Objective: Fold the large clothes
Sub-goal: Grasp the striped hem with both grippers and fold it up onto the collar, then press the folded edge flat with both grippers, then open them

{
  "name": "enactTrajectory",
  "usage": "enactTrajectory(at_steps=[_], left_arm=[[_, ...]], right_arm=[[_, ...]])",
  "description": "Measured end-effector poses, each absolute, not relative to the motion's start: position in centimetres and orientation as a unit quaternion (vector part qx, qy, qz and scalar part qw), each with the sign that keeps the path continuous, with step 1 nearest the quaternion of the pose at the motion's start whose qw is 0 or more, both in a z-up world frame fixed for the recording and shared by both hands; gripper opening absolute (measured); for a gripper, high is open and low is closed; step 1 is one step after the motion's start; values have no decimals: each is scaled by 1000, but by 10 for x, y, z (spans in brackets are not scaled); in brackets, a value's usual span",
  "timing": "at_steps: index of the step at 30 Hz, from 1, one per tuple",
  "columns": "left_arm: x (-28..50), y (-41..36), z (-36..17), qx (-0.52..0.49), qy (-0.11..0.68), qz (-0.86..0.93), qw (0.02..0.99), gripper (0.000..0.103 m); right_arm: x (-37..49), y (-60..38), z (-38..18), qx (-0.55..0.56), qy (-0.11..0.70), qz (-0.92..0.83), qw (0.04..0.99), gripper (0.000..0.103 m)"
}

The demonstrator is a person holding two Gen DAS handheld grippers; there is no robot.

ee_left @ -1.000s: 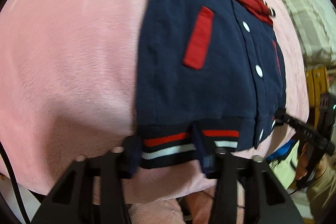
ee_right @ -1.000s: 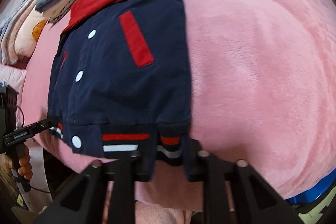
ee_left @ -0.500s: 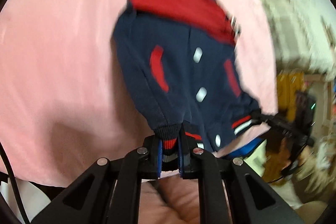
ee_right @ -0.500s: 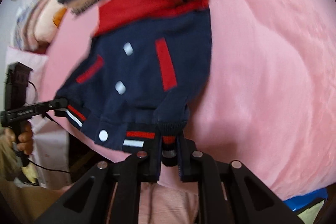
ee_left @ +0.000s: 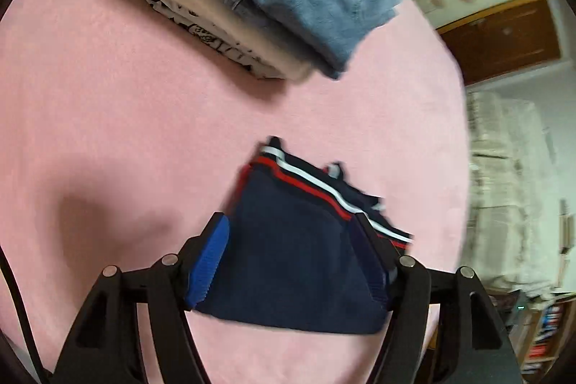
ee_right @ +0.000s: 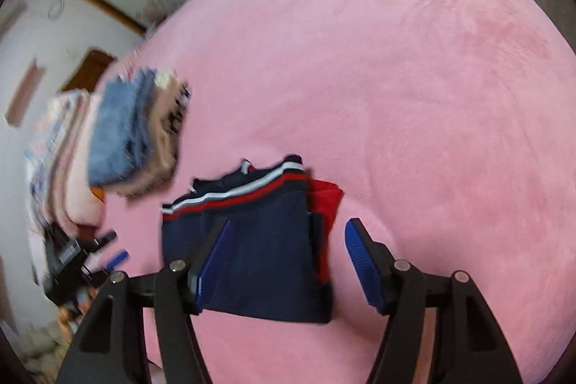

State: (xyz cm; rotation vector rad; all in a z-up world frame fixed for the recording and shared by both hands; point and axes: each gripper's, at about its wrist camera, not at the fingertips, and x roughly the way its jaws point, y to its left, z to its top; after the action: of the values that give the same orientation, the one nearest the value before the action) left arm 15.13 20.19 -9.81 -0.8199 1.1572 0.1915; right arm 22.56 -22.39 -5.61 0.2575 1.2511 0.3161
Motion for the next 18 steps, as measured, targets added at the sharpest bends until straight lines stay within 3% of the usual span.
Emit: enactTrajectory(at_steps=[7,11,12,13,15,18], left_arm=[[176,188,-151,-274,601,90,746,67],[182,183,-165,-252,603,84,753,64],[185,182,-167,-252,602,79,754,54],[187,180,-169,-252,602,73,754,33],[194,175,-176,-242,612,71,750,10],[195,162,-165,-199,609,68,765,7]], right_arm=[[245,-199,-110,55,608,158,776,65],[256,-182,-127,50,608,164,775,63],[259,-177,-133,47,607,164,776,58],[262,-172,-138,44,607,166,776,52],[264,-165,-146,33,616,170,768,14],[260,-160,-143,-6,606,169,778,9]])
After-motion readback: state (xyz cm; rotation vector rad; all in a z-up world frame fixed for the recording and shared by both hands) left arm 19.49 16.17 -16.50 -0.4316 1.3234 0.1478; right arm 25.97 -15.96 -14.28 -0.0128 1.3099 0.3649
